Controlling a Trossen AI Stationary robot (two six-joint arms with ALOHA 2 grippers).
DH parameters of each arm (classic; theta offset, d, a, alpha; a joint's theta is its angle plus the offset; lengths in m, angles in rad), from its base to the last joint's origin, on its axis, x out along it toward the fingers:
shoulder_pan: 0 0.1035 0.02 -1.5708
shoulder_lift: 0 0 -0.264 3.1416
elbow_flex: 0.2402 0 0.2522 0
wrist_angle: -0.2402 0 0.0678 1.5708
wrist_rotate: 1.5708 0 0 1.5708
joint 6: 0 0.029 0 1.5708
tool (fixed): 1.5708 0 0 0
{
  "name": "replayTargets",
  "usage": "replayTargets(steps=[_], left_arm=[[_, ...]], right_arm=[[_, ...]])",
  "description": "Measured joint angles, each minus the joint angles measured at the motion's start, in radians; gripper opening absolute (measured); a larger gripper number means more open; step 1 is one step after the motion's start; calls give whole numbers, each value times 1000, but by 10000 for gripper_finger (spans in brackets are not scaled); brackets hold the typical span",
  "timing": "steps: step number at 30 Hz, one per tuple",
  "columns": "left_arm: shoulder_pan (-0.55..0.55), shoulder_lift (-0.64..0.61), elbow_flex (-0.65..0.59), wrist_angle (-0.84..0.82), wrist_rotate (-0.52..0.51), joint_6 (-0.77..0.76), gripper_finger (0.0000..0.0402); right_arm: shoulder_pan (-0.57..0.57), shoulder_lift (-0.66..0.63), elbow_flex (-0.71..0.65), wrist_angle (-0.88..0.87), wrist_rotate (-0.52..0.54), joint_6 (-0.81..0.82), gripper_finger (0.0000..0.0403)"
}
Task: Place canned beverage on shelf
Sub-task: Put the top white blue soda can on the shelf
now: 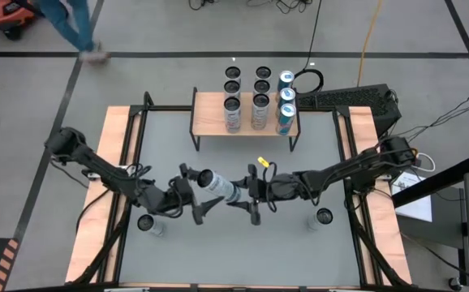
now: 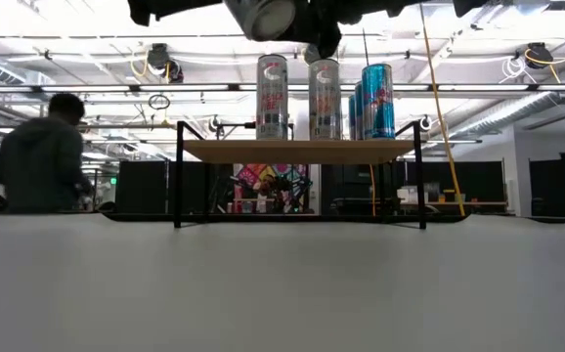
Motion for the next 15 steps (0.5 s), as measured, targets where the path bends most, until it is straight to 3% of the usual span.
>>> replayTargets(steps=[6, 12, 15], left_arm=[[-26, -59, 0, -55, 20, 119, 381], [-25, -107, 0, -64, 198, 167, 381], [-26, -133, 0, -64, 237, 180, 381]], right_arm=[[-39, -17, 0, -20, -141, 36, 177], [-81, -14, 0, -4, -299, 34, 177], [-93, -14, 0, 7, -371, 9, 177]])
